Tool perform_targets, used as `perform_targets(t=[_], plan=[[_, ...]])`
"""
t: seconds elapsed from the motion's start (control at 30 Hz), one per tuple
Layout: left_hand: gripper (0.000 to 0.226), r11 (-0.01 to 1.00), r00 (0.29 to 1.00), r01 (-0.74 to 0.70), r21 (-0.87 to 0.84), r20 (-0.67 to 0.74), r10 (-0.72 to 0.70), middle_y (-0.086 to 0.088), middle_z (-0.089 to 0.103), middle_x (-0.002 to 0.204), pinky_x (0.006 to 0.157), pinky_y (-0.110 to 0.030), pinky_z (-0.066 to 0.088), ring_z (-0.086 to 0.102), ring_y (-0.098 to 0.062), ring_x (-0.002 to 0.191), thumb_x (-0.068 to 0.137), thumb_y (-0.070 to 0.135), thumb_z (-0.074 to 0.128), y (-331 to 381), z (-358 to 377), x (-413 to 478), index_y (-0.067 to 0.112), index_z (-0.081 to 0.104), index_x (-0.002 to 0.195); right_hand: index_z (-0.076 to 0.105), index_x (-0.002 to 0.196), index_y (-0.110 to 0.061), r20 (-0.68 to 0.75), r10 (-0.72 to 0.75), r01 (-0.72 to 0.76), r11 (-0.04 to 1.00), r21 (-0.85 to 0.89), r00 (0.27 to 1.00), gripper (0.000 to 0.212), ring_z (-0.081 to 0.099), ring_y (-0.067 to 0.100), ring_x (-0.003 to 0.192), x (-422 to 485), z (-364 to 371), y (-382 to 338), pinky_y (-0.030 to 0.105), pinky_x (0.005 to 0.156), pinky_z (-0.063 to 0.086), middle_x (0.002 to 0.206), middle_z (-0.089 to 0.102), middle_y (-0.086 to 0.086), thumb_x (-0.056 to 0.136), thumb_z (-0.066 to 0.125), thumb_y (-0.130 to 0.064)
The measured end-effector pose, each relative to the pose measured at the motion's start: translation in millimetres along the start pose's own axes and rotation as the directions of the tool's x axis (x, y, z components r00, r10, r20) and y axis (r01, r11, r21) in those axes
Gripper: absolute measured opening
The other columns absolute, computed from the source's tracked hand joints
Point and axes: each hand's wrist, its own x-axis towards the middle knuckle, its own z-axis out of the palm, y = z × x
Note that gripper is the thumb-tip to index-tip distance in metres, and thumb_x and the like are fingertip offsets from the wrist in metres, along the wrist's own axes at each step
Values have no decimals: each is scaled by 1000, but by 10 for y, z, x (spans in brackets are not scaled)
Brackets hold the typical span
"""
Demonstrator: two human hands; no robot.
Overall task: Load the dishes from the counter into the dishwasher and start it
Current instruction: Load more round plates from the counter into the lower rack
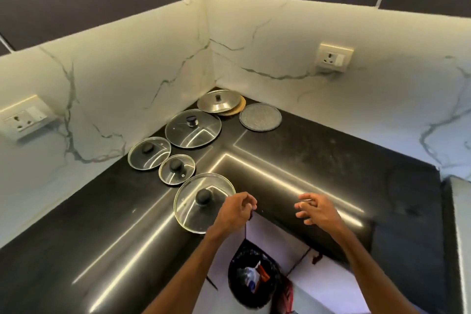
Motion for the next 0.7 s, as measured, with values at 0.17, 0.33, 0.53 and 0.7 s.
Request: perform_targets(t=[0.17,0.33,0.53,0.7], plan=[[26,991,988,132,-17,-78,-133,17,73,86,85,-29,56,68,3,84,82,15,49,-15,-3,567,31,69,89,60,117,-2,70,39,-34,997,-66,997,20,70,25,71,870,-255,-415,27,51,50,104,72,20,97,59,-3],[28,977,973,214,-4,-86,-213,11,75,84,86,-29,57,68,-1,81,78,11,49,105,-99,1087,24,72,87,62,116,0,129,23,-14,997,-72,991,21,72,27,73,1489,-310,-863,35,56,55,99,74,19,95,62,-2],[30,952,954,301,58,-15,-301,11,75,86,90,-31,57,70,-6,86,72,17,46,104,-265,1643,29,72,82,61,115,-1,164,35,-29,999,-40,986,19,70,30,79,1759,-289,-1183,32,56,56,105,72,22,96,60,-3],[27,934,939,344,94,2,-345,12,75,88,90,-34,59,71,-7,87,72,22,50,-72,-350,2026,28,72,85,62,113,-4,146,97,-89,994,-60,984,18,71,26,77,2031,-202,-1159,33,58,56,102,74,18,95,61,-3]])
